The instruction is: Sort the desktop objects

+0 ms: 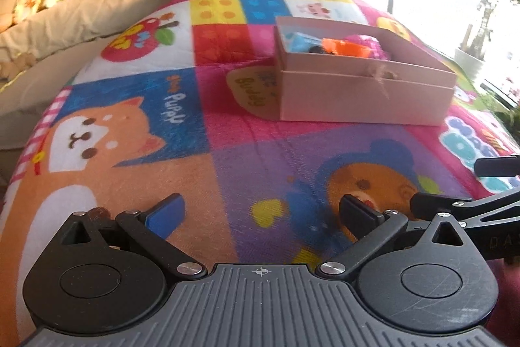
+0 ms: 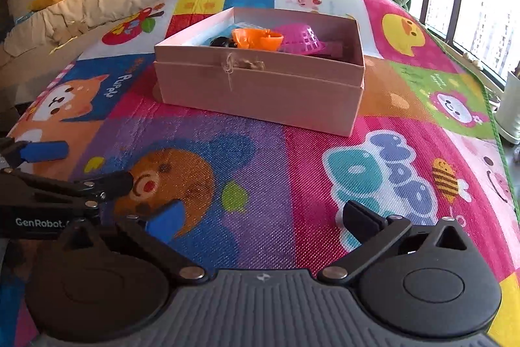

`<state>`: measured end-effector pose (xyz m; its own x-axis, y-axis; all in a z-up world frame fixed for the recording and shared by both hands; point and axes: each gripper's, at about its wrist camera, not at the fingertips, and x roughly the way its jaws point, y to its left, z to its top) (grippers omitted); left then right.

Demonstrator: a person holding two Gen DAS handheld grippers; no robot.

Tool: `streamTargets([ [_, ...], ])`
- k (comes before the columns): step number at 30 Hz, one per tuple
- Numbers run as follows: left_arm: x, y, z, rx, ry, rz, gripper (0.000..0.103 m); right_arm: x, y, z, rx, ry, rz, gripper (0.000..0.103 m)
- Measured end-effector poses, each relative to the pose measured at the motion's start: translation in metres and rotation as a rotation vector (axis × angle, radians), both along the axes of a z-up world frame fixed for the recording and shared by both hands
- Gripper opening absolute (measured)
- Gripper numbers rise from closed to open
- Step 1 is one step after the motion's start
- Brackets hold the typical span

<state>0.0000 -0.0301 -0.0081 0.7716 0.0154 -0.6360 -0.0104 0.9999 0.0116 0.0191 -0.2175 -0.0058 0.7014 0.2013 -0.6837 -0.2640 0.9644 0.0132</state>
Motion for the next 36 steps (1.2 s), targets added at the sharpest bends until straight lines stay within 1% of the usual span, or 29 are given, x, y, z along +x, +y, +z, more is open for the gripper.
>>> streamTargets([
  [2,0.001,0.002,0.0,-0.004,0.0,0.03,0.103,0.005,0.001,-0.001,0.001,-0.007,0.008,0.103],
  [3,0.0,0.002,0.0,-0.001,-0.001,0.03,0.103,0.009,0.001,0.0,0.004,-0.007,0.007,0.103],
  [6,0.0,0.0,0.0,0.002,-0.001,0.029,0.103,0.017,-0.002,-0.001,0.014,-0.007,-0.042,0.103],
  [9,-0.001,0.0,0.0,0.002,-0.001,0.029,0.103,0.012,-0.002,-0.004,0.014,-0.044,-0.049,0.103],
  [12,0.0,0.001,0.001,0.003,0.0,0.029,0.103,0.007,-0.001,-0.005,0.007,-0.06,-0.066,0.103],
  [36,-0.002,0.001,0.001,0.0,0.0,0.029,0.103,0.008,-0.002,-0.006,0.013,-0.059,-0.069,0.103],
])
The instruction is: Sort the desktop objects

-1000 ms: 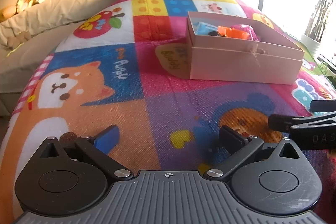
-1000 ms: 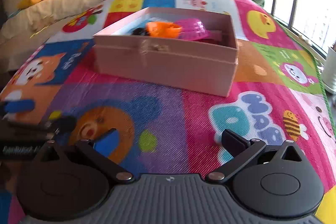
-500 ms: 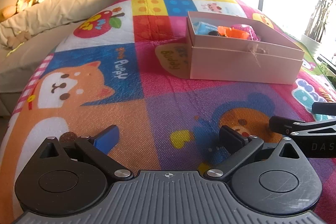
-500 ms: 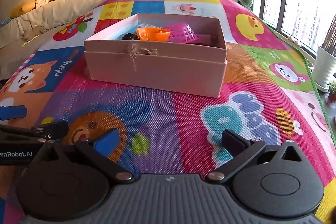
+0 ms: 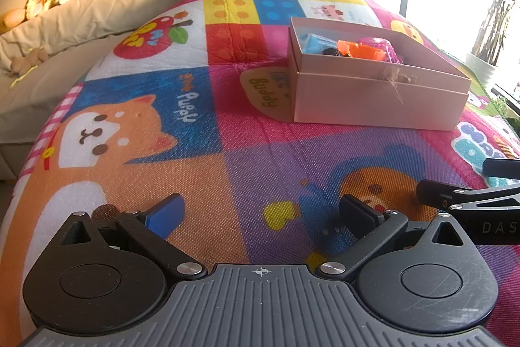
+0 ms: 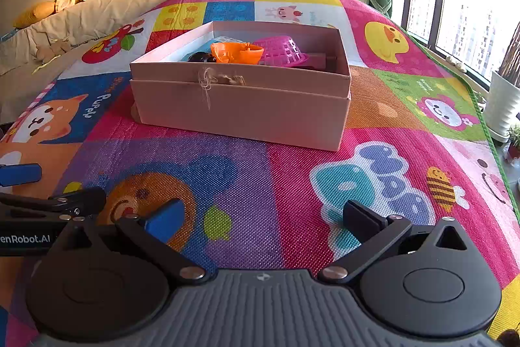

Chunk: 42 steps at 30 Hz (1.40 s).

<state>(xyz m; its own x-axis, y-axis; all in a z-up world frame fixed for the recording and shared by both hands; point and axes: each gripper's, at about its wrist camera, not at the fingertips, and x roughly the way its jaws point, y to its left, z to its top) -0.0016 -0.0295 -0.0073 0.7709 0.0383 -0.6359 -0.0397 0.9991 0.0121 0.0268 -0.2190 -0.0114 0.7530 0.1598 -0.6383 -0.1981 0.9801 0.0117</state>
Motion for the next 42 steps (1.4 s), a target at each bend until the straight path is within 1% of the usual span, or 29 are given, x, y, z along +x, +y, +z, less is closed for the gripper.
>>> streamTargets([
  [42,0.0001,-0.0001,-0.0001,-0.001,0.0,0.002,0.103,0.0003,0.0001,-0.0002,0.001,0.0,0.0,0.103],
])
